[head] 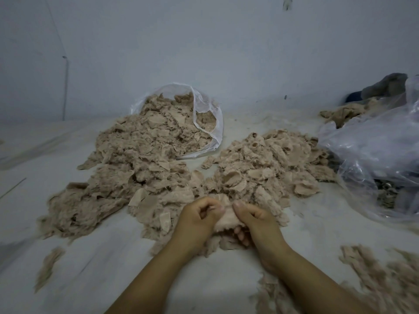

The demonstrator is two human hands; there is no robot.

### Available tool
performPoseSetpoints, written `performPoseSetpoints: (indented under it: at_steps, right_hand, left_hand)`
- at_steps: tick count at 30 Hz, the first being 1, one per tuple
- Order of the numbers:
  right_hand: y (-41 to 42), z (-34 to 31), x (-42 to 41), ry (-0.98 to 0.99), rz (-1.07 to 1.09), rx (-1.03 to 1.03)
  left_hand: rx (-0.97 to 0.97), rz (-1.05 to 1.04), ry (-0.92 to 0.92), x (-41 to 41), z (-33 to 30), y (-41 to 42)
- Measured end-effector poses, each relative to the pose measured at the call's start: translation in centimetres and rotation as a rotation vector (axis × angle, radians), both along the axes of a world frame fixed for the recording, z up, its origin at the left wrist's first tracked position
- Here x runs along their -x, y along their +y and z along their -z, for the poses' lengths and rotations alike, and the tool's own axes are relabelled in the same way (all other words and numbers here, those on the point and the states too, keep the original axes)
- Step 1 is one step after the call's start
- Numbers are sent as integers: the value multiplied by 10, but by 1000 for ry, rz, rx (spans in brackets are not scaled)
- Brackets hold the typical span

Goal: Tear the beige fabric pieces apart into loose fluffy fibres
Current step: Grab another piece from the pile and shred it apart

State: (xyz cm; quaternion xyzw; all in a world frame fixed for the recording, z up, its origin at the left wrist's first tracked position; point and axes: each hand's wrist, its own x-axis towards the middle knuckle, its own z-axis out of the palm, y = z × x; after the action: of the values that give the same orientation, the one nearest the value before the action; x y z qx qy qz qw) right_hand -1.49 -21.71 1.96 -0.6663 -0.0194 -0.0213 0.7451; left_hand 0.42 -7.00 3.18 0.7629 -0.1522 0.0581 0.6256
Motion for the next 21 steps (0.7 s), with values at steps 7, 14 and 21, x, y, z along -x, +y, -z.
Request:
performPoseSetpoints:
  at_steps: [7, 14, 21]
  right_hand:
    - [1, -2, 2, 4, -66, 16]
    - [-1, -7, -2, -5, 41, -185]
    - [-24, -20, -20, 121, 4, -734]
  left_hand:
    - [-39, 55, -44, 1, -1, -2]
    - [76, -77, 6, -7, 3, -7]
    - [19, -224, -30, -14, 5, 11]
